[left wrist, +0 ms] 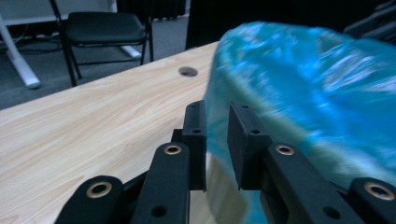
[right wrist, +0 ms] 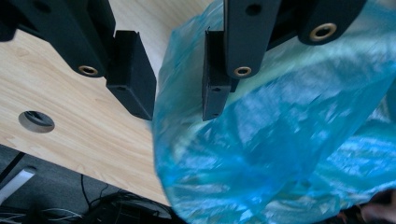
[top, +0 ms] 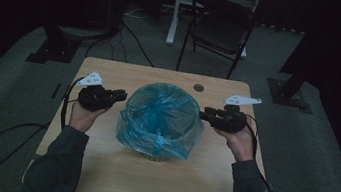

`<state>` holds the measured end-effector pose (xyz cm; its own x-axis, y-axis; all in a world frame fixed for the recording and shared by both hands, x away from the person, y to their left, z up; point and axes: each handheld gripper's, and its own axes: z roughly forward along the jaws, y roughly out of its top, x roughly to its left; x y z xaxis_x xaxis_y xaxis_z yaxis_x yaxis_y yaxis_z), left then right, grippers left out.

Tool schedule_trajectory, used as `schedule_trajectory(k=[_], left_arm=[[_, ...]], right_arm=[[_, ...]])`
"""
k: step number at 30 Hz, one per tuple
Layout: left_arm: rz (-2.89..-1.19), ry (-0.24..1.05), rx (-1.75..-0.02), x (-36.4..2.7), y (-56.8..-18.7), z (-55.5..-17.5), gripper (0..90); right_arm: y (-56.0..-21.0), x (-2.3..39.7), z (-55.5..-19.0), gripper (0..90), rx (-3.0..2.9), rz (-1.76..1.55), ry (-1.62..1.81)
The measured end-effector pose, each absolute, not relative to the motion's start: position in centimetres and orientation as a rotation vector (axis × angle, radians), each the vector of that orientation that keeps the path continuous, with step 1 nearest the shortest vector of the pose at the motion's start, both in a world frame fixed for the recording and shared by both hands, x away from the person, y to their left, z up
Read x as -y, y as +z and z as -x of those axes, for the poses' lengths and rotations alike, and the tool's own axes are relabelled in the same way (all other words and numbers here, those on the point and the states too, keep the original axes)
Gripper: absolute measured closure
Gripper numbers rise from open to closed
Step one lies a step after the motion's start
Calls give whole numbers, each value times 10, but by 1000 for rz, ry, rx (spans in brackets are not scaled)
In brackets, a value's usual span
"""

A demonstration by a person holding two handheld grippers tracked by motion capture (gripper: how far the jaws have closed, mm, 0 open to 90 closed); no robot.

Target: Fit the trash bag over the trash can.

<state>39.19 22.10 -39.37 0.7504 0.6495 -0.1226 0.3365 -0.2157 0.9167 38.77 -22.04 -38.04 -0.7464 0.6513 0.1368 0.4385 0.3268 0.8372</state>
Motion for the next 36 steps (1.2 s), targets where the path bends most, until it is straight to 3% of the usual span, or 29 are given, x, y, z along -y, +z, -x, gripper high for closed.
schedule_trajectory(k=[6, 15, 23, 36], left_arm=[[-1851, 366, -638, -194, -364, -386, 728], [-2077, 364, -476, -125, -332, -401, 684], [-2261, 363, -439, -90, -336, -415, 672], [-2434, 369, -399, -68, -345, -419, 673]], right_arm=[[-385, 221, -381, 642, -2363, -988, 1389], [-392, 227, -373, 635, -2352, -991, 1421], [-398, 234, -370, 625, -2338, -1010, 1447], [-402, 233, -371, 615, -2353, -1014, 1446]])
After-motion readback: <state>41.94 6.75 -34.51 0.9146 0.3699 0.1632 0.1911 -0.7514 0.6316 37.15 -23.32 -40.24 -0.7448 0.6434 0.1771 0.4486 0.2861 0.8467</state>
